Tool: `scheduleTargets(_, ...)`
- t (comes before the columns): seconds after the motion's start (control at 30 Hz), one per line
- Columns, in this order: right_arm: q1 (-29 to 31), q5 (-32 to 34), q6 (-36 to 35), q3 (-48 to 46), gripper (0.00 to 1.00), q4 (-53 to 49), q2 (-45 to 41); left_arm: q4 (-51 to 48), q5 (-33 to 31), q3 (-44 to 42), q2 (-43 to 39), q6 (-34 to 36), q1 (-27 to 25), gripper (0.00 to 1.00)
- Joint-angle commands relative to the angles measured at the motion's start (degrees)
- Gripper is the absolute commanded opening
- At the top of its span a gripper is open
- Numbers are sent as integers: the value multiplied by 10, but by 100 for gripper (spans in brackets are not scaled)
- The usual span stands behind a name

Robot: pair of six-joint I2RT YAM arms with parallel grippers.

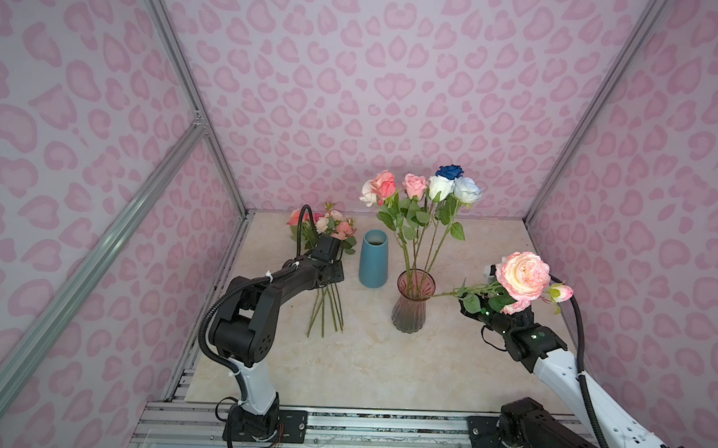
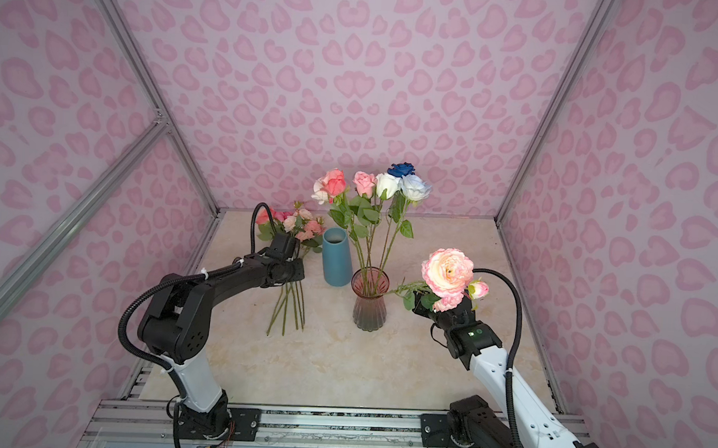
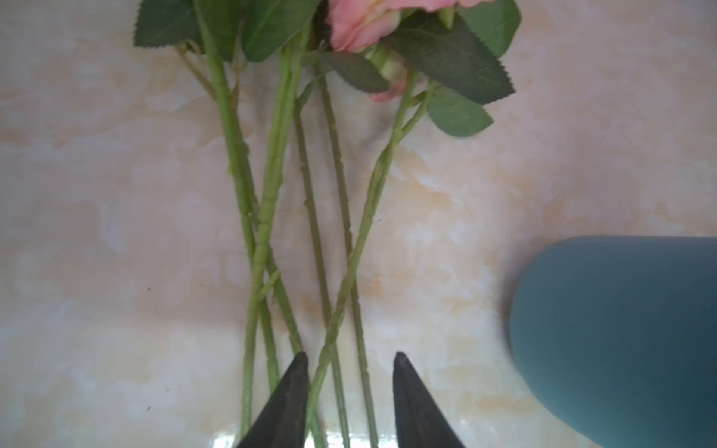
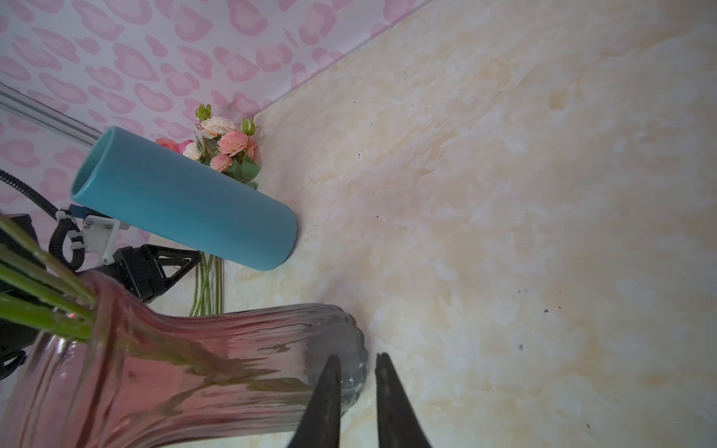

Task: Arrange the flowers into the vase
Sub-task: 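Grasp a pink spray-rose stem in the pile with the left gripper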

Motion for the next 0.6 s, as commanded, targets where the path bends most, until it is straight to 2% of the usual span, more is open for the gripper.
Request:
scheduleTargets(0.0, -2, -19, 7, -9, 19, 37, 7, -47, -25, 43, 33, 23, 0, 37)
scheduleTargets(0.07, -3, -19, 6, -11, 19, 36, 6, -64, -39, 67, 55, 29, -1, 37)
scheduleTargets(0.1, -5, -19, 3, -11, 19, 34, 3, -72, -46, 75, 63, 31, -1, 33)
scheduleTargets(0.17, -10, -17, -1, -12, 19, 31, -4, -87, -58, 88, 75, 33, -1, 32)
scheduleTargets(0.57, -27, -32, -4, -6, 19, 35, -5, -88, -38, 78, 92, 38, -2, 17)
